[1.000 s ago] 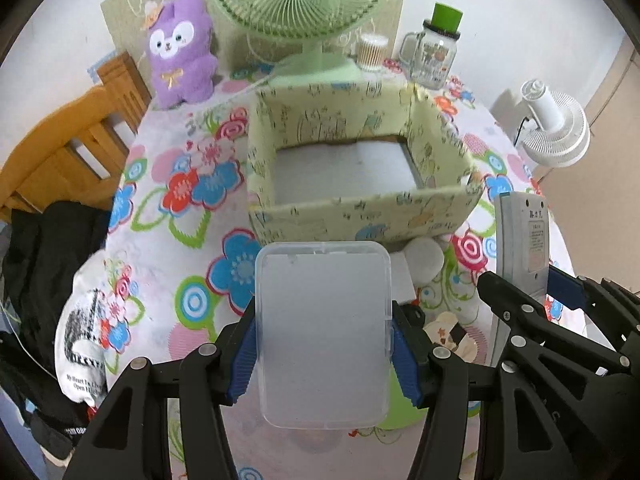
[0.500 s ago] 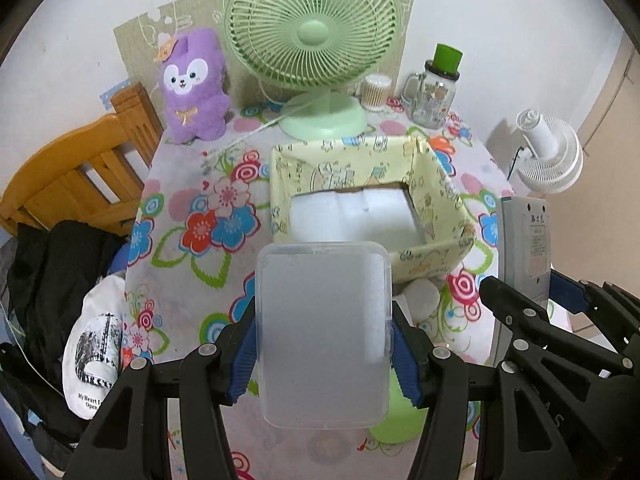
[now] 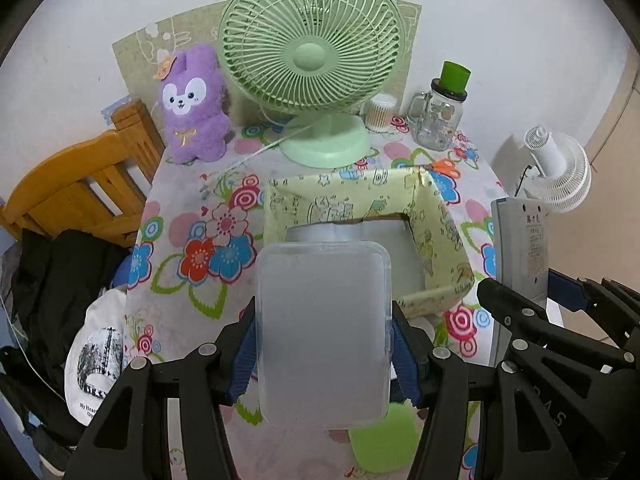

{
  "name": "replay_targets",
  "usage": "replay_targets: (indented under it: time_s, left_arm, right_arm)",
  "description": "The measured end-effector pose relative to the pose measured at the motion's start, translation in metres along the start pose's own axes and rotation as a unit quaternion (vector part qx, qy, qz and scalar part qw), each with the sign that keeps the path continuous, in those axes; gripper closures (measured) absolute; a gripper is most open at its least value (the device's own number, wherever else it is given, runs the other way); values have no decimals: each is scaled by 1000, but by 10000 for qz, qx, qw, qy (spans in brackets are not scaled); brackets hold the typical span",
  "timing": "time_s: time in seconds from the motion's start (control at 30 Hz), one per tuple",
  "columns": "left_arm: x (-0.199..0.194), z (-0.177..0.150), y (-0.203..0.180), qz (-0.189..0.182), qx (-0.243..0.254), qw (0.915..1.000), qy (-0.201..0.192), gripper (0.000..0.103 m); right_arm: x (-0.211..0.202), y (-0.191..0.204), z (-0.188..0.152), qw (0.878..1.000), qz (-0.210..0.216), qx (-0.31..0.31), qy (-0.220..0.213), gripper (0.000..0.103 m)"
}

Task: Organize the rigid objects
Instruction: 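Lift and carry the clear case and white device over the yellow fabric box with both tools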

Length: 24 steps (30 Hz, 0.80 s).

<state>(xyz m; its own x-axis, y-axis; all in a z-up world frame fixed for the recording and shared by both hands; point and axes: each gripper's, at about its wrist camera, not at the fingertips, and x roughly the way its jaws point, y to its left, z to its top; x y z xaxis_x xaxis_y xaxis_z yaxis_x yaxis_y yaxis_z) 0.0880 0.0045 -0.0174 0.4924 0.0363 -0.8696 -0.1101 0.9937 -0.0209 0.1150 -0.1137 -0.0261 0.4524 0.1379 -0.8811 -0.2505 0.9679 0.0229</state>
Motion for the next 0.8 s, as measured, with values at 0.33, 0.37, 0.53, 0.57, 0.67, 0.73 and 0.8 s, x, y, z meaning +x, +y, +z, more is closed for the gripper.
replay_targets:
  time_s: [0.33,0.37,0.53,0.57,0.67,0.73,0.8]
  left_arm:
    - [20,31,4,92,-106,9999,-15,43]
    - [22,33,5,93,-116,9999,1,43]
    - [39,42,10,127,-173,9997,90,43]
    - [43,43,11,115,-185,9997,126,43]
    - [56,45,14,81,-200,9995,252,43]
    - [64,46,15,68,-188,9993,325,43]
    - [71,46,15,52,-170,9991,375,43]
  right_arm:
    - [20,-4,36,9998,182,-123,-41,55]
    - [23,-4,39,9997,212,-132,-26,55]
    - [44,-2,53,9992,342,-178,102,55]
    - [48,-1,55,9991,356,-189,136,55]
    - [62,-1,59,9985,435,-182,281,55]
    - [71,-1,61,9981,449,-205,361,55]
    - [78,0,62,9977,450,-245,436,55]
